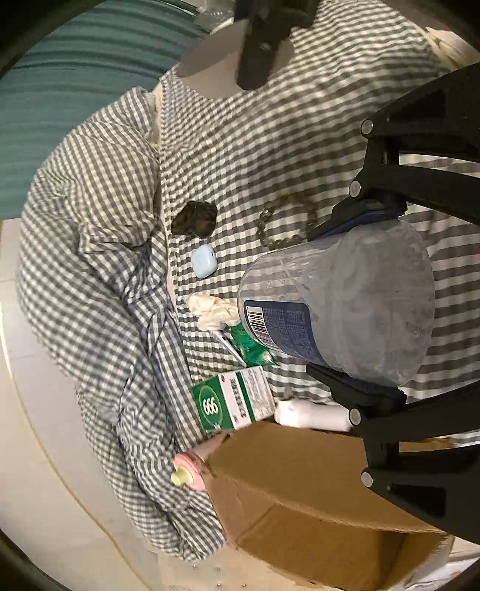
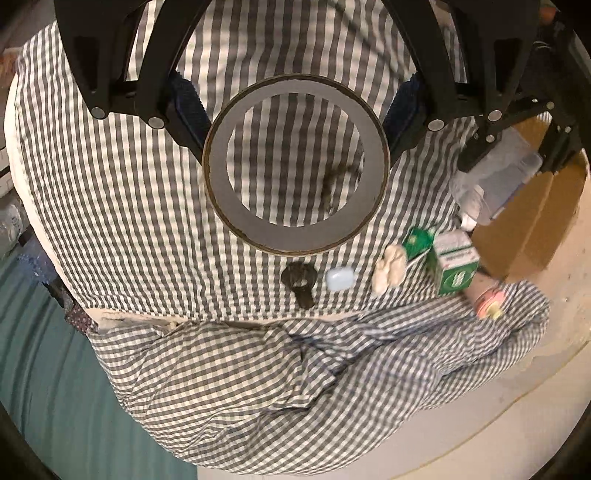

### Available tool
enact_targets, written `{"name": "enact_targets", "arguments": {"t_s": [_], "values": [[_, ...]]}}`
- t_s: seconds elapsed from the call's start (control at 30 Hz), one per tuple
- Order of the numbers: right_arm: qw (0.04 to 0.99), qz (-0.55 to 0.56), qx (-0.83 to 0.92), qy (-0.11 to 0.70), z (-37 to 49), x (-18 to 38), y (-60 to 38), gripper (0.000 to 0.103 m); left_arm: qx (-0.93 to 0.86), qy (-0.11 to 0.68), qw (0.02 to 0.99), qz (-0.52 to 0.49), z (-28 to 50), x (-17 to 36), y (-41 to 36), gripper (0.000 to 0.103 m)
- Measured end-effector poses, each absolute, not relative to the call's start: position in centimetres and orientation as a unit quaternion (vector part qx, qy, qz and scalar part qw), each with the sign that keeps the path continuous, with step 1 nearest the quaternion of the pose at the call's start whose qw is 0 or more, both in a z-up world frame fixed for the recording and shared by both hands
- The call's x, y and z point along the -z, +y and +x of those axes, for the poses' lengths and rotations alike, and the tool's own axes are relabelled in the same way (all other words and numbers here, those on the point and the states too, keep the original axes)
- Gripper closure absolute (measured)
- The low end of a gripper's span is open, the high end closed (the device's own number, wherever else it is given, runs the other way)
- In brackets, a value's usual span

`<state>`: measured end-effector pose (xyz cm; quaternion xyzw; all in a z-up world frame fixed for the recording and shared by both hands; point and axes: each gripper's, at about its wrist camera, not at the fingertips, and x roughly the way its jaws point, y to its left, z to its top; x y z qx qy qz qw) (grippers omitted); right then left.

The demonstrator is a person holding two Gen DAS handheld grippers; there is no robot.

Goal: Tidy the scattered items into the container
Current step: 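Grasp the floss-pick tub with the left gripper while the right holds the tape roll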

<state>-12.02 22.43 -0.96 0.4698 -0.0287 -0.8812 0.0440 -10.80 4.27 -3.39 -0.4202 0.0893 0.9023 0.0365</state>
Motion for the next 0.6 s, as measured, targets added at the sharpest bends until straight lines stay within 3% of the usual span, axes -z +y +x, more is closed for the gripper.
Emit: {"name": "enact_targets", "arguments": {"t_s": [0.6], "values": [[0.071, 0.466, 0.882, -0.003, -8.3, -1.2, 16.5, 0.02, -0.914, 0.056, 0.007, -0.401, -6.4, 0.5, -2.2, 0.038]]}}
